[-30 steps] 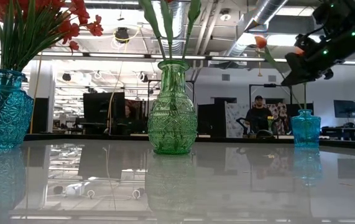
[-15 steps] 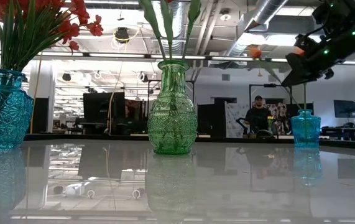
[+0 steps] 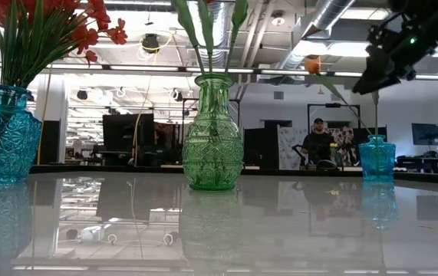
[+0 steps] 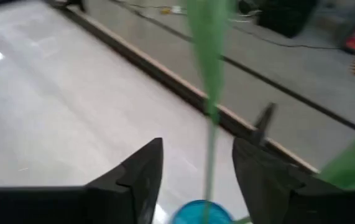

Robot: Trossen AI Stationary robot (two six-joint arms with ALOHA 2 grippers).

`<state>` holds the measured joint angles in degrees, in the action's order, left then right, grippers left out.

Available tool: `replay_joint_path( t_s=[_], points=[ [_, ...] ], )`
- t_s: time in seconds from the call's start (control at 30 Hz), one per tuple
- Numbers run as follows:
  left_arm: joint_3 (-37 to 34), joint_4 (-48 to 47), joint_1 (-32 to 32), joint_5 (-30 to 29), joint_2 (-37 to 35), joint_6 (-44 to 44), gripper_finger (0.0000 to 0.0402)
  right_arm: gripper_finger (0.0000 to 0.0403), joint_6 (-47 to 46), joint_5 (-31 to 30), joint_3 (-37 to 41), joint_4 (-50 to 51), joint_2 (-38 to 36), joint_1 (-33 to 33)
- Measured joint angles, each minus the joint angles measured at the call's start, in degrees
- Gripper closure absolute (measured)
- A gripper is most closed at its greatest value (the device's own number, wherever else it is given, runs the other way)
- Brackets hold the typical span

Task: Sort flowers into vase by color
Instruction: Put the orange flower into the right blue vase

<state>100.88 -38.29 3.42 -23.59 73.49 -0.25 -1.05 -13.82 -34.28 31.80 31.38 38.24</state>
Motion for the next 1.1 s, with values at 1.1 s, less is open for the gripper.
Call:
replay_joint_path(
  t_s=[1.1],
  points=[
    [0.00, -9.72, -0.02, 5.29, 0.02, -8.67, 0.0274, 0.0149, -14.38, 14.12, -8.55, 5.03, 2.74, -23.39]
  ],
)
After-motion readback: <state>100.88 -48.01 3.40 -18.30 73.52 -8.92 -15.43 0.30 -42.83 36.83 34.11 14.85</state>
